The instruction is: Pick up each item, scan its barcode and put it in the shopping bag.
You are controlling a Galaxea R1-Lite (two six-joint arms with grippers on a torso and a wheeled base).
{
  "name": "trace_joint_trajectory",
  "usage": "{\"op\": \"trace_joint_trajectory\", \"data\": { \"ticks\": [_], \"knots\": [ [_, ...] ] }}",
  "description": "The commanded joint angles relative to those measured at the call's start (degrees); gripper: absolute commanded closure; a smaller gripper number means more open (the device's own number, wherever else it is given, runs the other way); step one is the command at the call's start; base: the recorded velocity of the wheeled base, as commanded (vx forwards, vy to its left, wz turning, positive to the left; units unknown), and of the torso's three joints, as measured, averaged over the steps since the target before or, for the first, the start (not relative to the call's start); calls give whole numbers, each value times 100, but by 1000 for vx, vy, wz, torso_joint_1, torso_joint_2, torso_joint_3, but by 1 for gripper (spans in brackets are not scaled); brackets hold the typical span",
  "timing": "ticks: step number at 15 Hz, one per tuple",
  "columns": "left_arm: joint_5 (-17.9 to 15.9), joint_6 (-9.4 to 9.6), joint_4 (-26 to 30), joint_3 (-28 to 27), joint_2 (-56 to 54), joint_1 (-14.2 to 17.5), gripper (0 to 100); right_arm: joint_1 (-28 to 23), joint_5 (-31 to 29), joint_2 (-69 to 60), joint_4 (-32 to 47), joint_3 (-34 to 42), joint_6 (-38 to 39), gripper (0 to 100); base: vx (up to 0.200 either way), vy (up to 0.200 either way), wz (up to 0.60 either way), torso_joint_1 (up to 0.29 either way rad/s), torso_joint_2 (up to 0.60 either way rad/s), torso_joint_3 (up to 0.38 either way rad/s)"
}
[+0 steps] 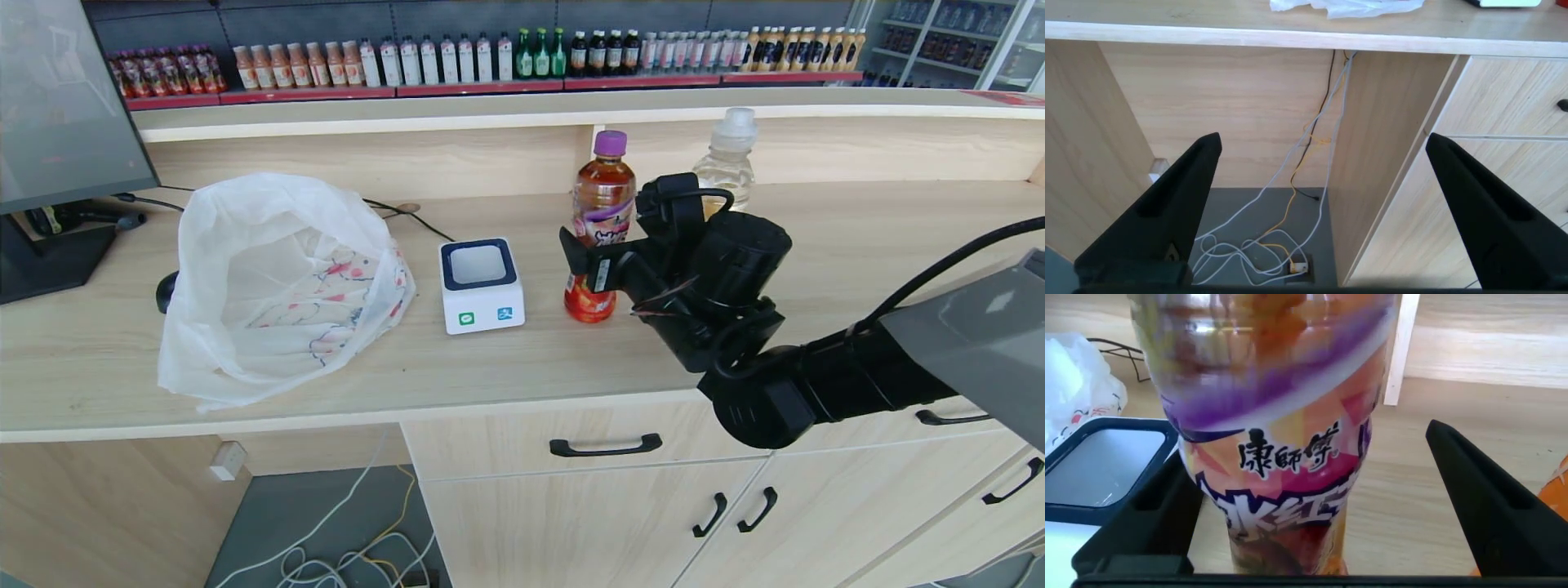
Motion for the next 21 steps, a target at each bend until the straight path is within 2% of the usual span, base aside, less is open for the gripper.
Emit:
{"op": "trace_joint_trajectory", "data": {
  "ticks": [1, 19, 20, 21],
  "knots": [
    [6, -2, 2, 0, -2, 1, 0, -2, 17, 97, -4, -27, -14, 0, 0, 0, 0, 0, 0, 0],
    [6, -2, -7, 0, -2, 1, 0, -2, 34, 369, -13, -466, -23, 0, 0, 0, 0, 0, 0, 0],
    [6, -2, -7, 0, -2, 1, 0, -2, 34, 360, -13, -466, -32, 100, 0, 0, 0, 0, 0, 0],
    [6, 6, 2, 0, -2, 1, 0, -2, 34, 352, -13, -466, -23, 100, 0, 0, 0, 0, 0, 0]
  ]
}}
